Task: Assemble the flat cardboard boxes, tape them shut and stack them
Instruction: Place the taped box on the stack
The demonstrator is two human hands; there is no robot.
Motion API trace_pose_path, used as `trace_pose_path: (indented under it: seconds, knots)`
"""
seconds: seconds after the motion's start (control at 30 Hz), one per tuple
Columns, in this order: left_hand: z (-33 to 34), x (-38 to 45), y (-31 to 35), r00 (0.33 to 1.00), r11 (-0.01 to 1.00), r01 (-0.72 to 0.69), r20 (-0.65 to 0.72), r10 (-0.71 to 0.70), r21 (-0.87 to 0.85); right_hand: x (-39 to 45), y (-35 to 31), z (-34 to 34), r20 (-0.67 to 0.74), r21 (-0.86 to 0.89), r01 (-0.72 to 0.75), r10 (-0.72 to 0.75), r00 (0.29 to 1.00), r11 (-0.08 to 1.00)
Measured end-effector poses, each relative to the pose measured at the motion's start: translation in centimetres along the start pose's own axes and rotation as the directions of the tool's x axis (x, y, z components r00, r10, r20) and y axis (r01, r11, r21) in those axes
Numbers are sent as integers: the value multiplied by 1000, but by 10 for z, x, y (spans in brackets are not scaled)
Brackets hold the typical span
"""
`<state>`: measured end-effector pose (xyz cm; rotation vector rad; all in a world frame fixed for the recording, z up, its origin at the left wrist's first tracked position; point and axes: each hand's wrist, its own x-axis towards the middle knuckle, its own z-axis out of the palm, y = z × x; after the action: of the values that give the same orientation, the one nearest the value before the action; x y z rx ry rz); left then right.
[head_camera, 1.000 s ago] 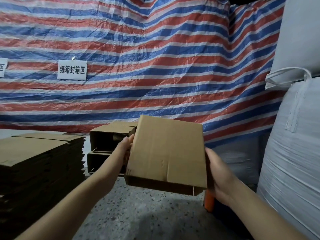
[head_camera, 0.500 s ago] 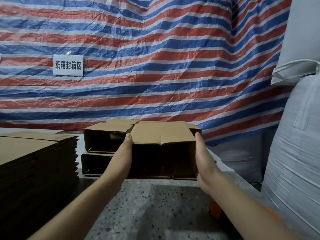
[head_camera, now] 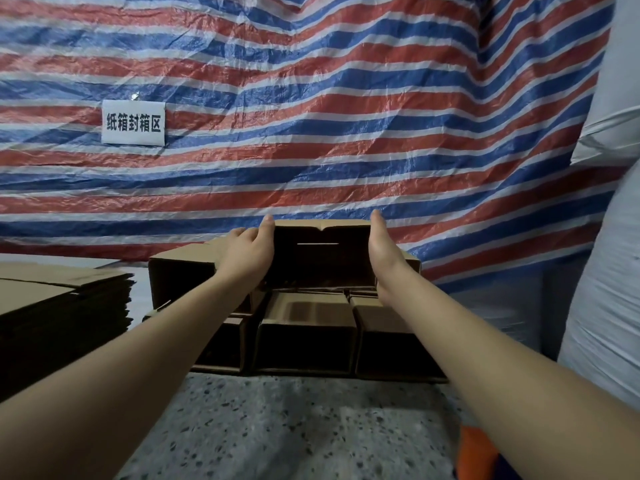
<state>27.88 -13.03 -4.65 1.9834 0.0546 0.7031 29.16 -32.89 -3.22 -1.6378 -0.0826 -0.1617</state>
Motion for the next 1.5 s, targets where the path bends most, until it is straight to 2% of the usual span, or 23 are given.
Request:
trace_pose_path:
  seconds: [0.13, 0.27, 0.57, 0.73, 0.97, 1.23, 1.5]
  knots:
    - [9, 15, -10, 1000, 989, -18, -16, 20, 148, 25, 13, 3, -12, -21, 4, -4, 1000, 1000]
    - [18, 25, -21, 997, 933, -64, -20, 76, 354, 43, 30, 3, -21, 11, 5, -5, 1000, 1000]
    - [29, 47, -49, 971, 793, -213, 37, 235, 570, 76, 60, 10, -20, 58, -54, 55, 998, 997]
    - [33, 48, -64, 968, 682, -213, 59, 242, 700, 79, 83, 19, -15, 8, -90, 91, 996, 996]
    - [40, 40, -71, 954, 669, -193, -21, 298, 717, 76, 89, 22, -40, -41, -102, 100, 994, 994]
    - [38, 28, -62, 959, 656, -181, -18, 284, 733, 68, 79, 15, -12, -33, -136, 135, 991, 990]
    - [10, 7, -25, 920, 703, -273, -35, 391, 657, 29, 29, -4, -141, -103, -45, 30, 990, 994]
